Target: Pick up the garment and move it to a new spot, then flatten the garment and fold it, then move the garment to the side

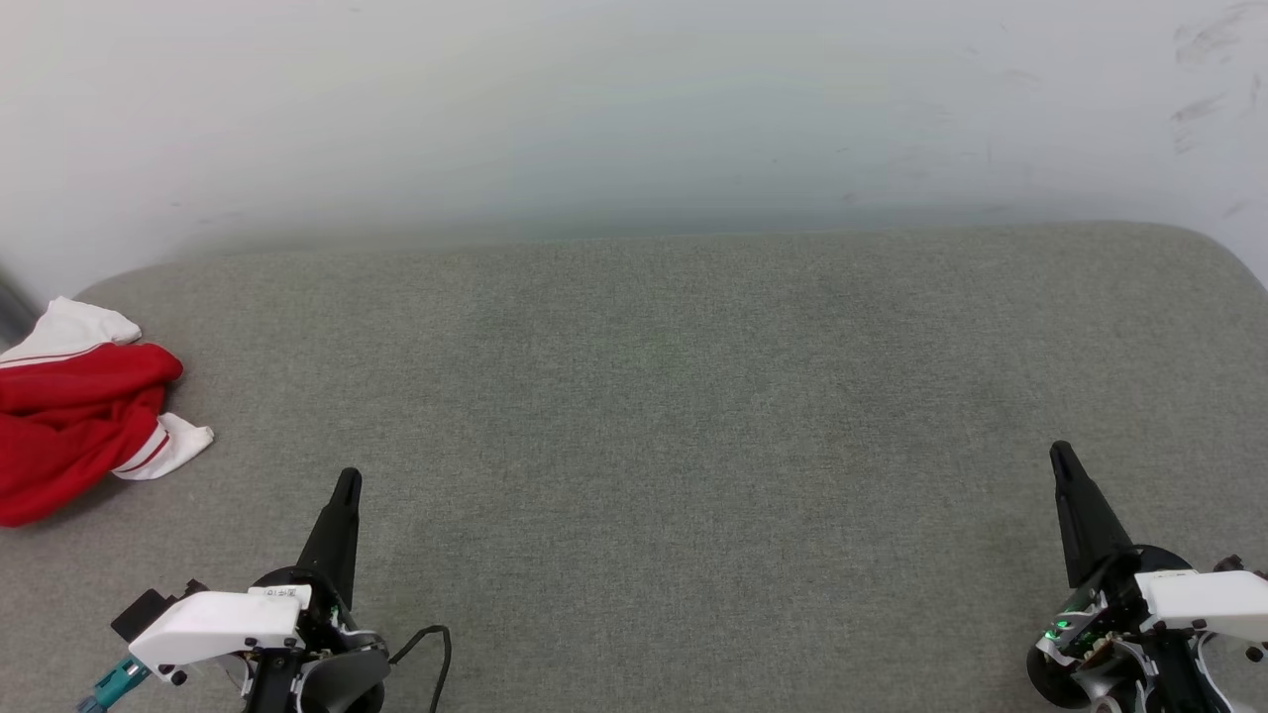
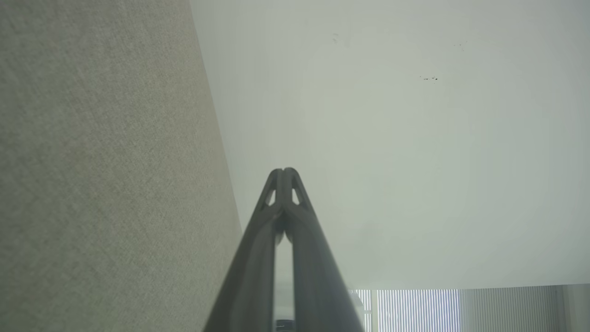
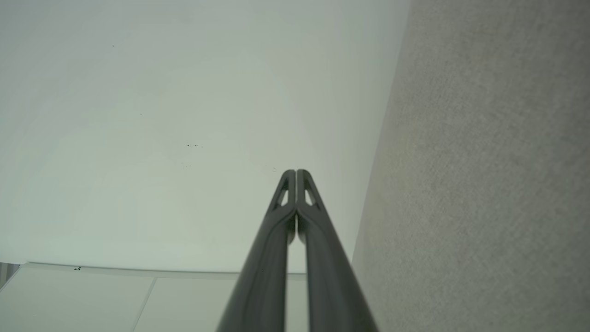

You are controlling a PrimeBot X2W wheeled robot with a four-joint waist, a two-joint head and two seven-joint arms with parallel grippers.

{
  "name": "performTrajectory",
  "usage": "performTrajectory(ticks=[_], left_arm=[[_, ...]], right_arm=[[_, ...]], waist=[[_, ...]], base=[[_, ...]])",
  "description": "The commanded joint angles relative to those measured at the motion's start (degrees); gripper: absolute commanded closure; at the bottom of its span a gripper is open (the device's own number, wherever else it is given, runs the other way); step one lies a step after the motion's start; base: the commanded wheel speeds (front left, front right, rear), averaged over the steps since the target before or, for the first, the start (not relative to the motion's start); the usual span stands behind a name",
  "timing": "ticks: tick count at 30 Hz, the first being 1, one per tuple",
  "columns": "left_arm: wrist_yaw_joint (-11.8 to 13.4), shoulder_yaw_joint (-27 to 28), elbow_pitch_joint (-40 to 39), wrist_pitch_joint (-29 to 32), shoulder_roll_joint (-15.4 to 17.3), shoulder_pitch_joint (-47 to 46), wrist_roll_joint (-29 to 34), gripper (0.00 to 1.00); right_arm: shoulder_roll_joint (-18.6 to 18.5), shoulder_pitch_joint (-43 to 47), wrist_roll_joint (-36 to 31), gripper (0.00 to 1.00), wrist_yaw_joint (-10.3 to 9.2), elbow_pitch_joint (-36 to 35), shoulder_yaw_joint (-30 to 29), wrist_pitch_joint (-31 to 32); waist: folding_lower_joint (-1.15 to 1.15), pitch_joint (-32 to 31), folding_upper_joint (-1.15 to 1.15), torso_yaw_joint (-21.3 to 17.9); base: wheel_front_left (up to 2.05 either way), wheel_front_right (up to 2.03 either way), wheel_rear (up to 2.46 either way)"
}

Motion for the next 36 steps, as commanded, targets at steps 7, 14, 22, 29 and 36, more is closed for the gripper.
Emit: performTrajectory(ticks=[7, 14, 22, 29, 36], left_arm=[[-0.1, 0.1, 0.0, 0.1, 0.0, -0.4, 0.1, 1.00], [-0.1, 0.1, 0.0, 0.1, 0.0, -0.4, 0.1, 1.00], [-0.1, 0.1, 0.0, 0.1, 0.0, -0.4, 0.1, 1.00], [-0.1, 0.1, 0.0, 0.1, 0.0, -0.4, 0.1, 1.00], [0.0, -0.4, 0.3, -1.1, -0.1, 1.2, 0.7, 0.00]], right_arm=[[0.2, -0.7, -0.3, 1.00, -0.02, 0.0, 0.0, 0.1], [0.2, -0.7, -0.3, 1.00, -0.02, 0.0, 0.0, 0.0], [0.2, -0.7, -0.3, 1.00, -0.02, 0.0, 0.0, 0.0], [0.2, -0.7, -0.3, 1.00, -0.02, 0.0, 0.0, 0.0], [0.1, 1.3, -0.6, 0.00, -0.01, 1.1, 0.1, -1.1]], waist=[[0.00, 0.0, 0.00, 0.0], [0.00, 0.0, 0.00, 0.0], [0.00, 0.0, 0.00, 0.0], [0.00, 0.0, 0.00, 0.0], [0.00, 0.0, 0.00, 0.0]], base=[[0.00, 0.00, 0.00], [0.00, 0.00, 0.00], [0.00, 0.00, 0.00], [0.00, 0.00, 0.00], [0.00, 0.00, 0.00]])
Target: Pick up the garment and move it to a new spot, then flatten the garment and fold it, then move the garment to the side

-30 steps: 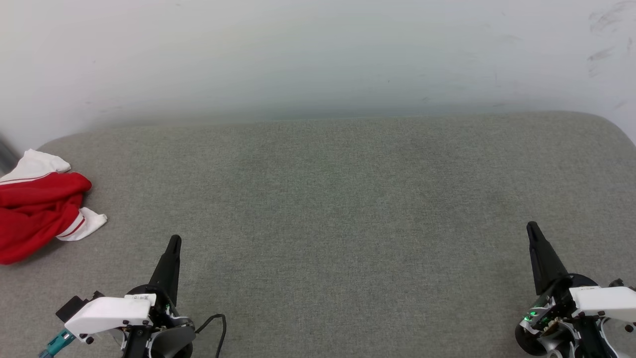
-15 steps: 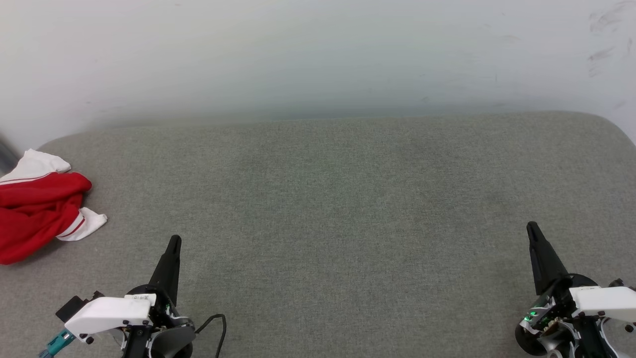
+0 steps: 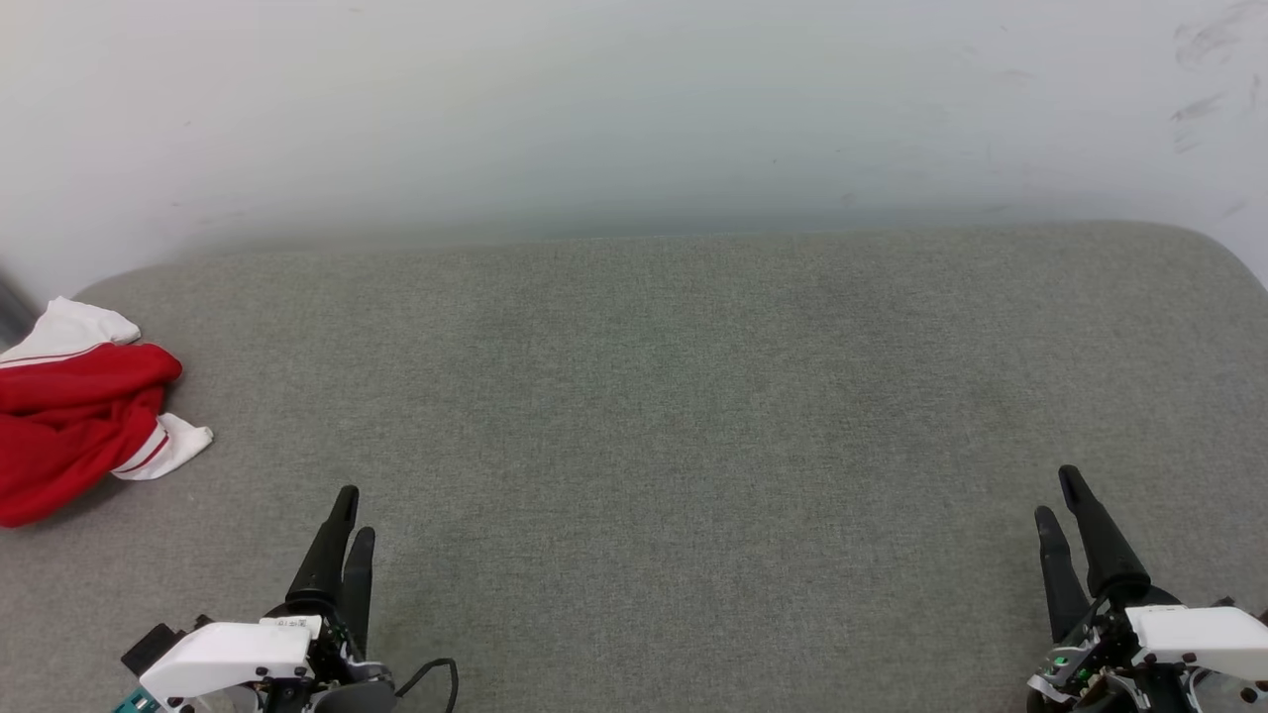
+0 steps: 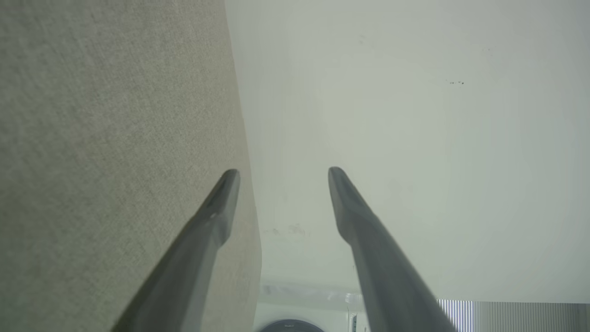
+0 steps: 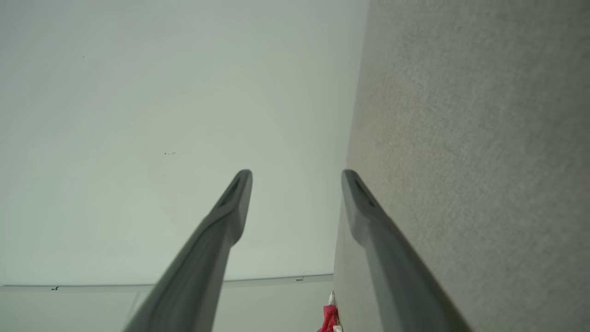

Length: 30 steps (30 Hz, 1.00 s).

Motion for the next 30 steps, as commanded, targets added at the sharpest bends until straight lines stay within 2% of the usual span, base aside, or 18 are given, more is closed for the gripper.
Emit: performTrajectory(ticks=[1, 9, 20, 30], left_arm=[[0.0, 0.0, -1.6, -0.6, 0.1, -0.9, 0.8, 0.00], [0.5, 1.2, -3.2, -2.9, 0.1, -0.6, 7.2, 0.00], [5.4, -0.5, -7.6, -5.7, 0.2, 0.2, 22.3, 0.00], [9.5, -2.7, -10.3, -7.9, 0.2, 1.2, 35.8, 0.00]], right_arm=[[-0.1, -1.0, -0.8, 0.00, 0.00, -1.1, 0.0, -0.6], [-0.1, -0.4, -6.6, 0.00, 0.00, -2.3, -1.0, -2.9], [-0.1, 0.5, -19.6, 0.00, 0.00, -6.3, -1.8, -5.6], [-0.1, 1.7, -34.8, 0.00, 0.00, -11.1, -0.4, -7.9]], waist=[[0.00, 0.0, 0.00, 0.0], [0.00, 0.1, 0.00, -0.1], [0.00, 0.3, 0.00, -0.2], [0.00, 0.6, 0.00, -0.2]], base=[[0.00, 0.00, 0.00], [0.00, 0.00, 0.00], [0.00, 0.00, 0.00], [0.00, 0.00, 0.00]])
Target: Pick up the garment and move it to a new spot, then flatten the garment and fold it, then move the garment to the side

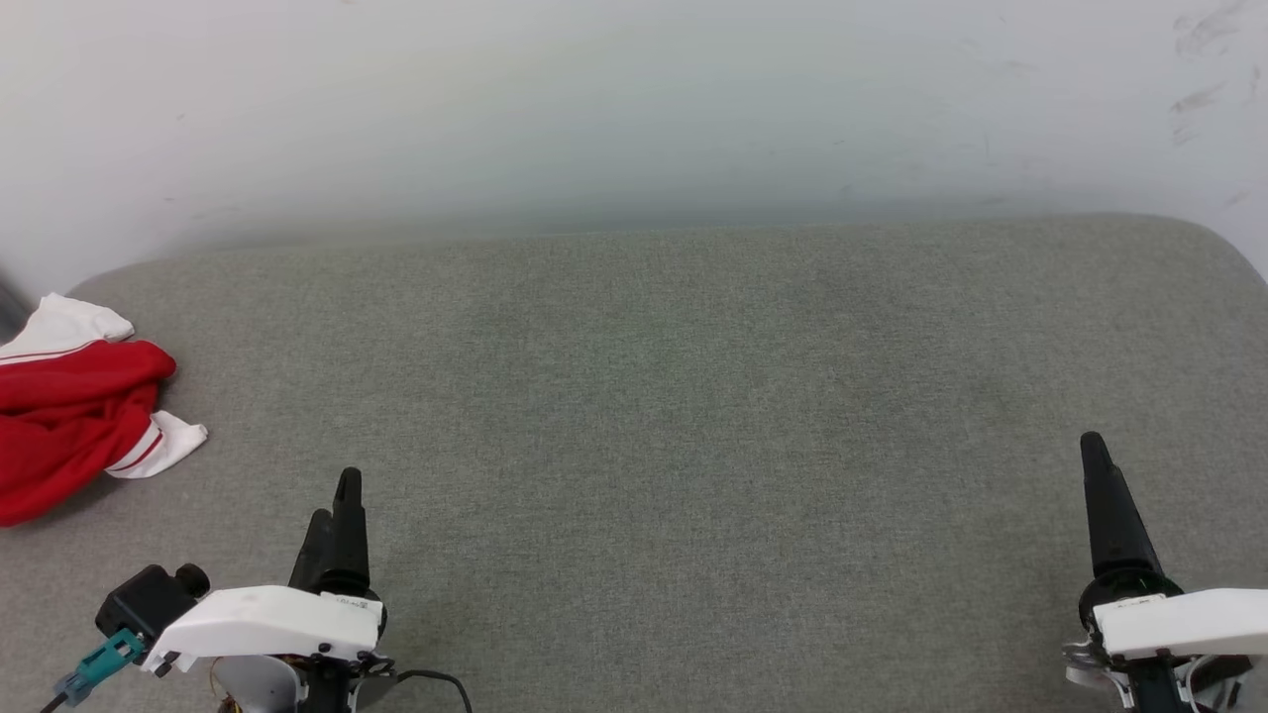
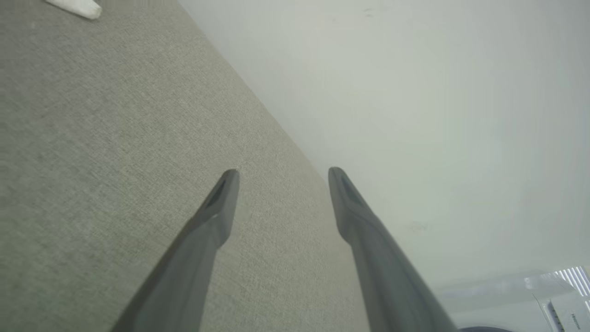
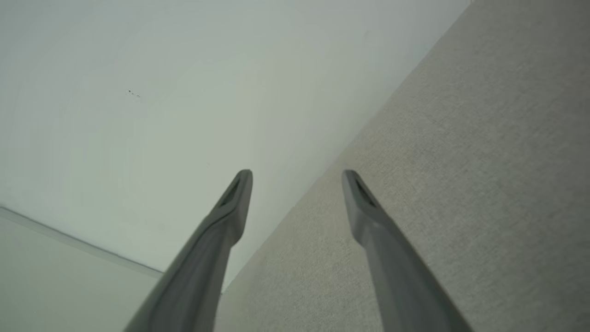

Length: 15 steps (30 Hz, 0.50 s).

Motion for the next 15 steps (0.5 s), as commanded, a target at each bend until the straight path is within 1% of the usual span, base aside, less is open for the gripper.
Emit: performTrajectory(ticks=[1, 8, 15], left_arm=[[0.5, -0.5, -1.4, -0.6, 0.2, 0.0, 3.0, 0.00], [2.3, -2.2, -2.3, -2.0, 0.8, 0.5, 10.4, 0.00], [4.4, -4.5, -2.6, -3.4, 2.1, 1.1, 16.7, 0.00]], right_arm=[[-0.1, -0.1, -3.1, 0.00, 0.00, -1.7, 0.3, -0.7], [-0.1, 1.0, -11.1, 0.00, 0.00, -3.2, 1.5, -2.1], [-0.1, 1.9, -17.8, 0.00, 0.00, -3.7, 2.3, -3.5]], waist=[[0.00, 0.0, 0.00, 0.0], [0.00, 0.0, 0.00, 0.0], [0.00, 0.1, 0.00, 0.1]], base=[[0.00, 0.00, 0.00], [0.00, 0.00, 0.00], [0.00, 0.00, 0.00]])
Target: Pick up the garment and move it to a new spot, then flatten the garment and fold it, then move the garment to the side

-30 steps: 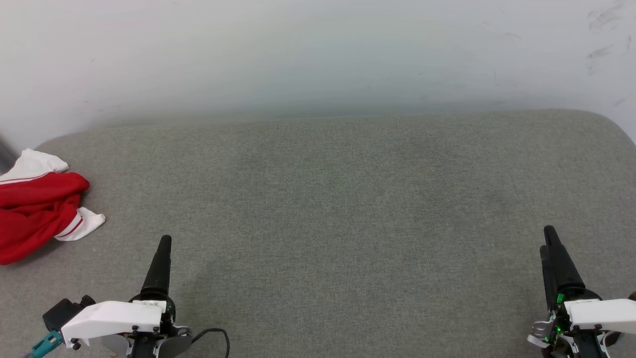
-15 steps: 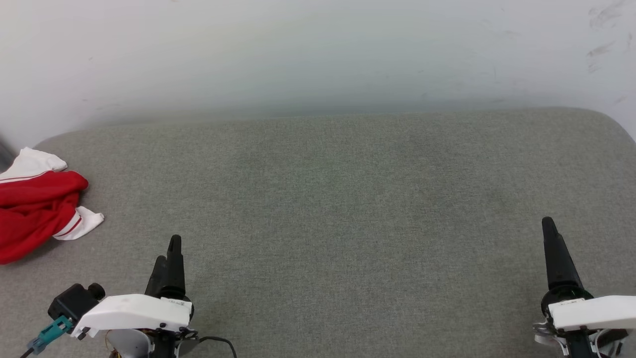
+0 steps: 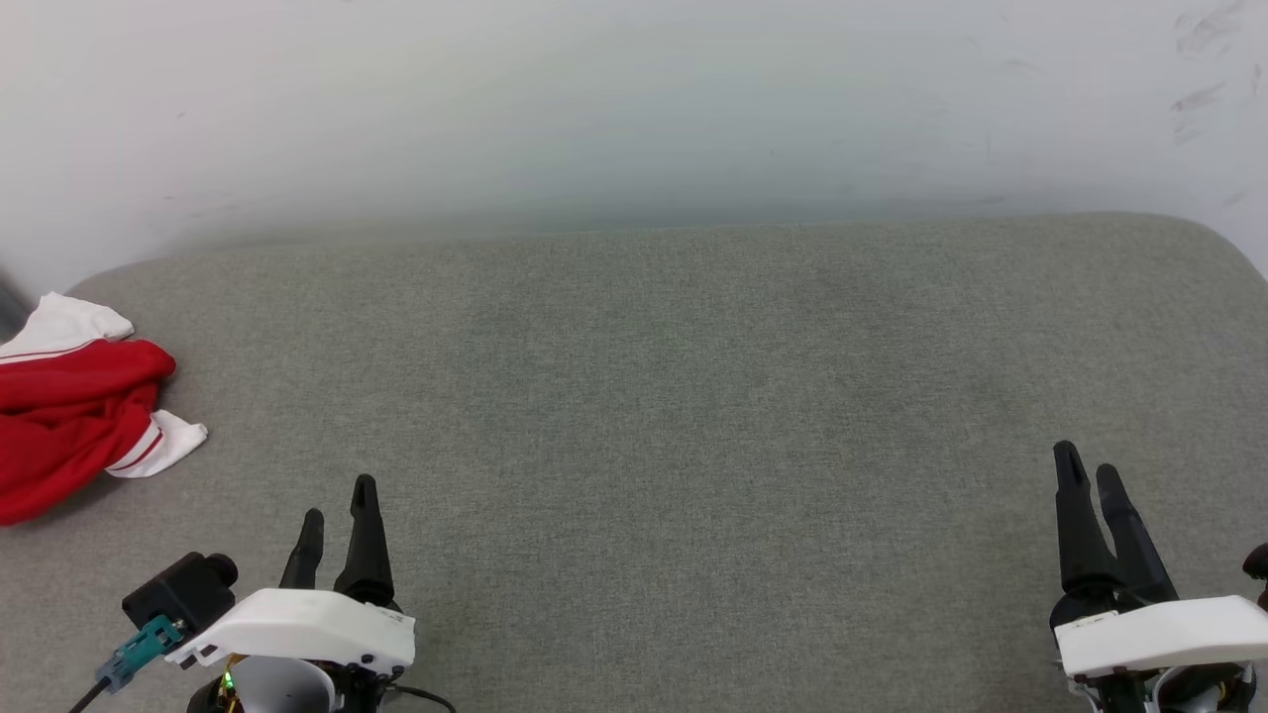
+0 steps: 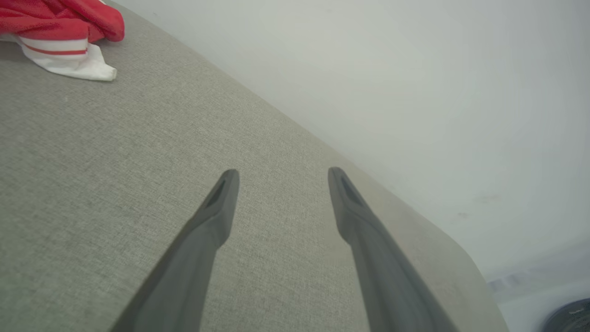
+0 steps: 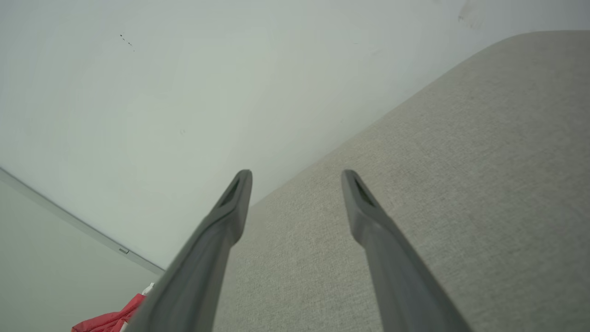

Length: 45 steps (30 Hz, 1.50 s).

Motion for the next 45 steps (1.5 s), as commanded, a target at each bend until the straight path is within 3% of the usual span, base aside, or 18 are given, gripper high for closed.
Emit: performTrajectory(ticks=[1, 33, 40, 45], left_arm=[[0.7, -0.7, -0.9, -0.7, 0.6, 0.0, 2.3, 0.00], [7.4, -8.5, -3.0, -5.6, 4.5, 1.8, 21.8, 0.00], [7.8, -9.9, -3.5, -6.5, 5.1, 2.3, 25.4, 0.00], [6.5, -10.5, -4.4, -7.2, 5.1, 2.7, 26.9, 0.00]], right_arm=[[-0.1, 0.0, -2.5, 0.00, 0.00, -1.0, 0.2, -0.7], [-0.1, 3.0, -24.5, 0.00, 0.00, -3.1, 0.5, -5.7], [-0.1, 3.6, -28.4, 0.00, 0.00, -3.6, 0.6, -6.6], [-0.1, 4.0, -30.4, 0.00, 0.00, -4.4, 0.5, -7.2]], waist=[[0.00, 0.0, 0.00, 0.0], [0.00, 0.2, 0.00, 0.4], [0.00, 0.3, 0.00, 0.3], [0.00, 0.3, 0.00, 0.3]], base=[[0.00, 0.00, 0.00], [0.00, 0.00, 0.00], [0.00, 0.00, 0.00], [0.00, 0.00, 0.00]])
